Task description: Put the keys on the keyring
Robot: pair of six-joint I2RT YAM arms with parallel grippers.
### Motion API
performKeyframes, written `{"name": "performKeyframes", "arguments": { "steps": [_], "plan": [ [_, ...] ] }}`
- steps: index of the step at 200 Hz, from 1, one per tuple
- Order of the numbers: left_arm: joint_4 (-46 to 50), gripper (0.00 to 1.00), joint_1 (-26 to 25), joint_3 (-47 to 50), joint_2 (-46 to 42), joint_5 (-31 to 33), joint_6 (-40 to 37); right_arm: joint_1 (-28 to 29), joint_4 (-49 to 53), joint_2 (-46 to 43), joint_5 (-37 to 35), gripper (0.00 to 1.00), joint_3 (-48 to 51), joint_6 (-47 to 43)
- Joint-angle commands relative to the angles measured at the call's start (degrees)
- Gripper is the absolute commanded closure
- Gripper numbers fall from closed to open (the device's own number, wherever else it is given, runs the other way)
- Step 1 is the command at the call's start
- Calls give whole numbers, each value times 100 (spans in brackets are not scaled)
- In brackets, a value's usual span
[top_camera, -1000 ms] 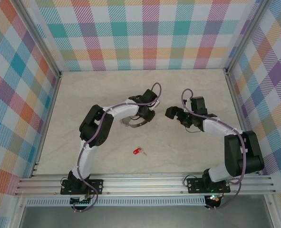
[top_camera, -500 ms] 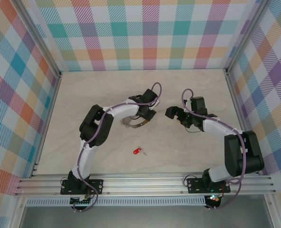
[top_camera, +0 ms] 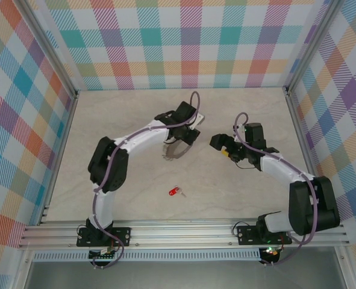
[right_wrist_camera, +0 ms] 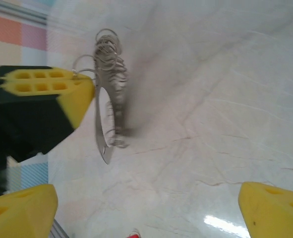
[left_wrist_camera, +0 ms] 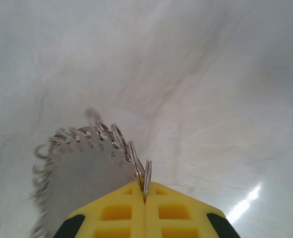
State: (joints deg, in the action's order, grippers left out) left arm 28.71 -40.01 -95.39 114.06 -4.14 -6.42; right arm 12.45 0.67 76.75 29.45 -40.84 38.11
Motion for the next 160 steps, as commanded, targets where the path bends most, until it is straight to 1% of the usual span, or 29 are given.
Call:
{"name": "performKeyframes", "arguments": {
  "steps": [1, 27, 51, 69, 85, 101, 114, 160],
  "plan": [
    [-453, 100, 80, 171, -726, -990, 92, 38, -159, -365, 394, 10, -255, -216],
    [-663, 100, 198, 248, -1051, -1821, 142, -6, -349, -622, 711, 17, -376, -347],
    [-879, 100, 290, 328, -1246, -2457, 276, -116, -565, -769, 994, 27, -471, -296],
    [-949, 100, 351, 326, -1319, -2777, 391, -216, -608, -849, 1158, 39, -574, -267],
    [-1014, 100, 384, 351, -1359, -2922, 459, -290, -730, -911, 1269, 50, -603, -189],
    [-1112, 100, 425, 414, -1395, -3075, 530, -331, -998, -878, 1459, 58, -586, -17],
    [-1183, 100, 458, 455, -1417, -3202, 583, -342, -1247, -799, 1653, 61, -583, 128],
    [-1227, 100, 485, 445, -1411, -3552, 663, -340, -2212, -487, 2193, 61, -557, 518]
  ]
}}
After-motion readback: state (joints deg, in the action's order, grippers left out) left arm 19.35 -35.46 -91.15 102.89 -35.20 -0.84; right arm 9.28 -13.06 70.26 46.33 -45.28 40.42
